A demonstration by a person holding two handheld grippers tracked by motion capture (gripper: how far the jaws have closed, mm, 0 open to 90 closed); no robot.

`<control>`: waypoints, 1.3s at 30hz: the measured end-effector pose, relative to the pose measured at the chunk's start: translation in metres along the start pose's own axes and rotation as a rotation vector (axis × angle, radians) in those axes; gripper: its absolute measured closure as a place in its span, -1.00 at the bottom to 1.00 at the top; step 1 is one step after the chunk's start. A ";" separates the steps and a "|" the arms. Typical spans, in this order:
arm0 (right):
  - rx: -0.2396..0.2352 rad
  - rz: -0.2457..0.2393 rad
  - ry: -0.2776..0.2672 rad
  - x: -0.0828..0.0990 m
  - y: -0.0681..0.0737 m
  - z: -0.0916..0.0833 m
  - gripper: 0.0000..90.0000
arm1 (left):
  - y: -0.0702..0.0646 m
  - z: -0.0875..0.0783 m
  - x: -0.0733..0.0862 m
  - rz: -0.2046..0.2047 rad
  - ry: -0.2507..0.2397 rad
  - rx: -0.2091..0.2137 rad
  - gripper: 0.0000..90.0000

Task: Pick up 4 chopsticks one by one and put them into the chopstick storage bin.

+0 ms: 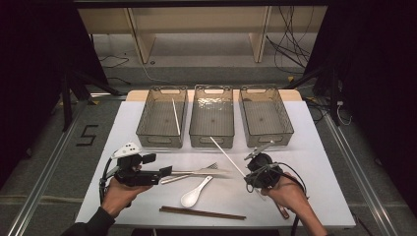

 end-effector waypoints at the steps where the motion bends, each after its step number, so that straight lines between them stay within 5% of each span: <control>1: -0.004 -0.010 -0.013 -0.002 0.004 0.000 0.89 | 0.000 0.001 0.000 0.003 0.001 0.002 -0.64; 7: -0.032 -0.057 -0.098 -0.014 0.024 -0.004 0.89 | -0.010 0.009 -0.004 -0.021 -0.008 0.047 -0.64; 12: -0.066 -0.071 -0.153 -0.021 0.037 -0.006 0.89 | -0.018 0.018 -0.012 -0.087 -0.038 0.110 -0.64; 30: -0.144 -0.100 -0.293 -0.044 0.074 0.000 0.89 | -0.028 0.050 -0.040 -0.133 -0.087 0.145 -0.62; 39: -0.159 -0.098 -0.336 -0.050 0.083 0.001 0.89 | -0.037 0.062 -0.049 -0.122 -0.098 0.198 -0.29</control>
Point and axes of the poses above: each handheld gripper's, and its own axes: z roughly forward along the jaws, x roughly out of its underside, y roughly to its left, the point moved 8 cm from there along z, roughly forward along the jaws, and after that the axes turned 14 degrees about z, right-handed, at the moved point
